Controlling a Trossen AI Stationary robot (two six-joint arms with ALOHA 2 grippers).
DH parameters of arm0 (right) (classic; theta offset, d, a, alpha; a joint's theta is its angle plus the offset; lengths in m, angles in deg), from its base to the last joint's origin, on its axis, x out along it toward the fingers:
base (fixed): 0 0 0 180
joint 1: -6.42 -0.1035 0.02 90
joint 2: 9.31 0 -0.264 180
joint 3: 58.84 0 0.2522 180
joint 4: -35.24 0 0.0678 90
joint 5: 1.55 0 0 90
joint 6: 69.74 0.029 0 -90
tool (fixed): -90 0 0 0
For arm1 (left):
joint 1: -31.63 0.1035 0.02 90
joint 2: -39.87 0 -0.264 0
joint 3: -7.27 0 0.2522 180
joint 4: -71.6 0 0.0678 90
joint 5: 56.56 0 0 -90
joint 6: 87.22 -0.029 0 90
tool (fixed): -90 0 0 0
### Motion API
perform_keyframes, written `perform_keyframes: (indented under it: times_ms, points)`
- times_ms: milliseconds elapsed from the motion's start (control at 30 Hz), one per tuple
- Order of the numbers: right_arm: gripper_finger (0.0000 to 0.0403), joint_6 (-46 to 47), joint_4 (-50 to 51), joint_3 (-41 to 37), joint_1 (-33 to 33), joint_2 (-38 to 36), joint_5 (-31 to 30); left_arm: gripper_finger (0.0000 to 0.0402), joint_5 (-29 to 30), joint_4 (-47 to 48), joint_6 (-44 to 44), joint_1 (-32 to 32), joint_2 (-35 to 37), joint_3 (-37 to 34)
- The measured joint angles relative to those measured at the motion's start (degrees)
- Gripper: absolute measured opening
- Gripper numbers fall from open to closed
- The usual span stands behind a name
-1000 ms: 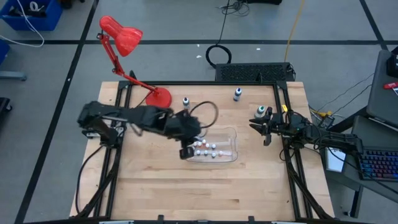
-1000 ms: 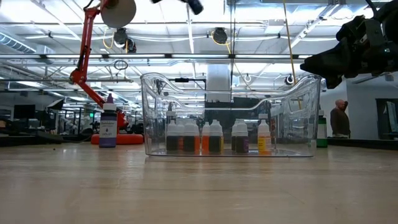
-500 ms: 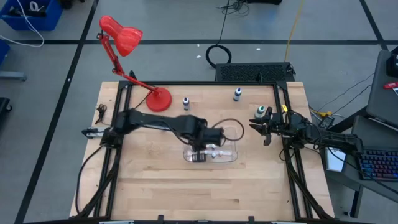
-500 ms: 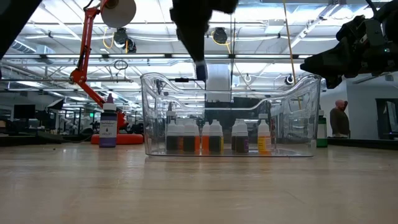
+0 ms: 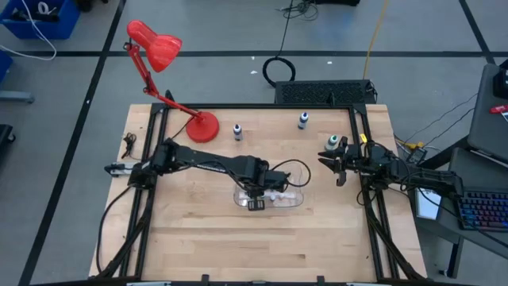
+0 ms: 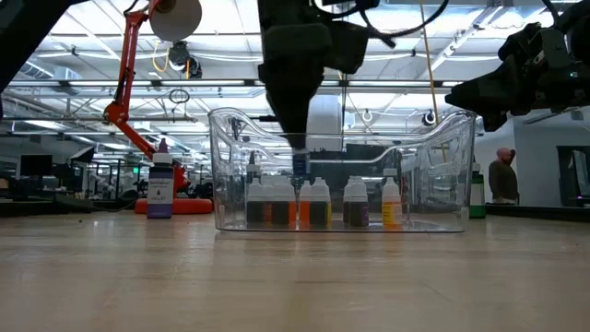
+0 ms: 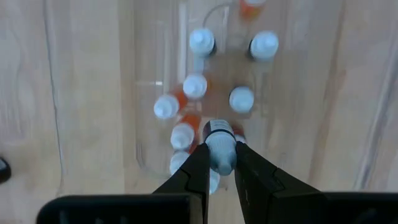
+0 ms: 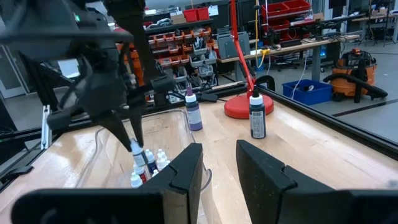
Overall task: Pick & Place food coloring
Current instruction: Put the small blue food coloring bottle into the transparent bin
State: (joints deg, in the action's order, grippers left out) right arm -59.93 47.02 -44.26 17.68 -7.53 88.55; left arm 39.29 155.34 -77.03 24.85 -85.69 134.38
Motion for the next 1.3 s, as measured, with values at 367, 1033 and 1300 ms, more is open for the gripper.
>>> perform_keyframes:
  times_ms: [367, 1033, 1300]
  points:
    - [0.0089, 0.0, 0.0, 0.0, 0.0, 0.0, 0.0, 0.0054, 0.8, -1.4, 0.1, 0.8, 0.0, -2.6]
    - [0.0089, 0.0, 0.0, 0.0, 0.0, 0.0, 0.0, 0.0054, -7.4, -4.9, -9.9, 10.6, 0.1, 3.3]
    - [0.0089, 0.0, 0.0, 0.0, 0.0, 0.0, 0.0, 0.0054, -9.8, -9.7, -10.1, 9.9, 0.1, -0.6]
